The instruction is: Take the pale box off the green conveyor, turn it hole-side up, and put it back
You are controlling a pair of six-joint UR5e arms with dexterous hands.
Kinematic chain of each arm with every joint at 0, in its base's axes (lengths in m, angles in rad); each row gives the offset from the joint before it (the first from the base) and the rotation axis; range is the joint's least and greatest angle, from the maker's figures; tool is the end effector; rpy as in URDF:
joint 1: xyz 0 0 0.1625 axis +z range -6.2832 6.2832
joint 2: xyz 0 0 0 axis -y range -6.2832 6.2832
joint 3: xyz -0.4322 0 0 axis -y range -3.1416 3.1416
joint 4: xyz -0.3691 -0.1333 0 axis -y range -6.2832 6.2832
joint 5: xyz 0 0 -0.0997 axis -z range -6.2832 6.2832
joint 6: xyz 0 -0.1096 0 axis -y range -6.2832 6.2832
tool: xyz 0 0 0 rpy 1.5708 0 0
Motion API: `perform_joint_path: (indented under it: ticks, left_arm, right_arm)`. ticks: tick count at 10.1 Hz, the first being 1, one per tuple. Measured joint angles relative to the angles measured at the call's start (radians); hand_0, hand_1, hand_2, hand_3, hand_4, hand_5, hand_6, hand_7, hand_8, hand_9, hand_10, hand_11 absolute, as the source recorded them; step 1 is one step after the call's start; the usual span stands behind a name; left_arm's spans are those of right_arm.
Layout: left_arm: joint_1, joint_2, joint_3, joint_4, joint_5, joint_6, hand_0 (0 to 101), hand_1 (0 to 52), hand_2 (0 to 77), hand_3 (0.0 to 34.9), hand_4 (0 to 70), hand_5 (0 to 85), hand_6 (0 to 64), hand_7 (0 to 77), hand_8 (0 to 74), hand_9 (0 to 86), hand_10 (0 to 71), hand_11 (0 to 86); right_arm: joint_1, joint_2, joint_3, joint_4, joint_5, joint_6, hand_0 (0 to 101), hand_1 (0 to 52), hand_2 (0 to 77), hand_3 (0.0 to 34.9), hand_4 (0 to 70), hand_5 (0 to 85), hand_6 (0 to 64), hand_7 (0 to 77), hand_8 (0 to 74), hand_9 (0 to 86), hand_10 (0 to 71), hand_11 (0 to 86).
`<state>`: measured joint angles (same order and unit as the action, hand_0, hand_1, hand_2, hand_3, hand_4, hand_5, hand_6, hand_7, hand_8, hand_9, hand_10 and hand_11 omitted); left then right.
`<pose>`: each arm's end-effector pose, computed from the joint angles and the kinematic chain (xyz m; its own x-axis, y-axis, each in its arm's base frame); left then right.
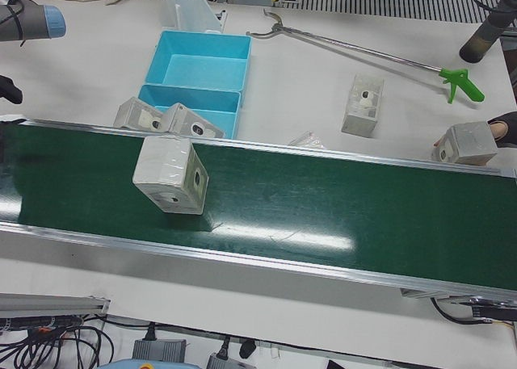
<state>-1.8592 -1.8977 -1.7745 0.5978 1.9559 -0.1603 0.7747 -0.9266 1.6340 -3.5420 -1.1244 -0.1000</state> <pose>-0.2453 -0.5028 0.4913 -0.9793 -0.0842 0.1842 -0.1777 -0.0788 -0.9809 -0.3485 -0.5939 0.3334 -0.9420 0.3338 -0.0346 0.1225 0.2459 -0.9615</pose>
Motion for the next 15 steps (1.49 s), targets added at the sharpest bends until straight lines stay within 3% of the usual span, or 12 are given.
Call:
perform_joint_path:
  ticks: [11, 12, 15]
  left_arm:
    - [0.0, 0.0, 0.0, 0.0, 0.0, 0.0, 0, 0.0, 1.1, 0.0, 0.0, 1.1, 0.5, 0.5, 0.5, 0.0, 0.5, 0.5]
    - [0.0, 0.0, 0.0, 0.0, 0.0, 0.0, 0, 0.0, 0.5, 0.0, 0.0, 1.1, 0.5, 0.0, 0.5, 0.0, 0.5, 0.5]
    - [0.0, 0.0, 0.0, 0.0, 0.0, 0.0, 0, 0.0, 0.5, 0.0, 0.0, 1.1, 0.5, 0.5, 0.5, 0.5, 0.5, 0.5]
  right_arm:
    - [-0.001, 0.0, 0.0, 0.0, 0.0, -0.001, 48, 14.7, 10.4, 0.0, 13.1, 25.6, 7.1, 8.2, 3.3, 5.4, 0.0, 0.5]
    - [-0.001, 0.001, 0.0, 0.0, 0.0, -0.002, 48, 14.7, 10.4, 0.0, 13.1, 25.6, 7.1, 8.2, 0.0, 5.4, 0.0, 0.5]
    - [-0.001, 0.002, 0.0, 0.0, 0.001, -0.004, 48, 14.7, 10.4, 0.0, 13.1, 25.6, 7.1, 8.2, 2.7, 4.9, 0.0, 0.5]
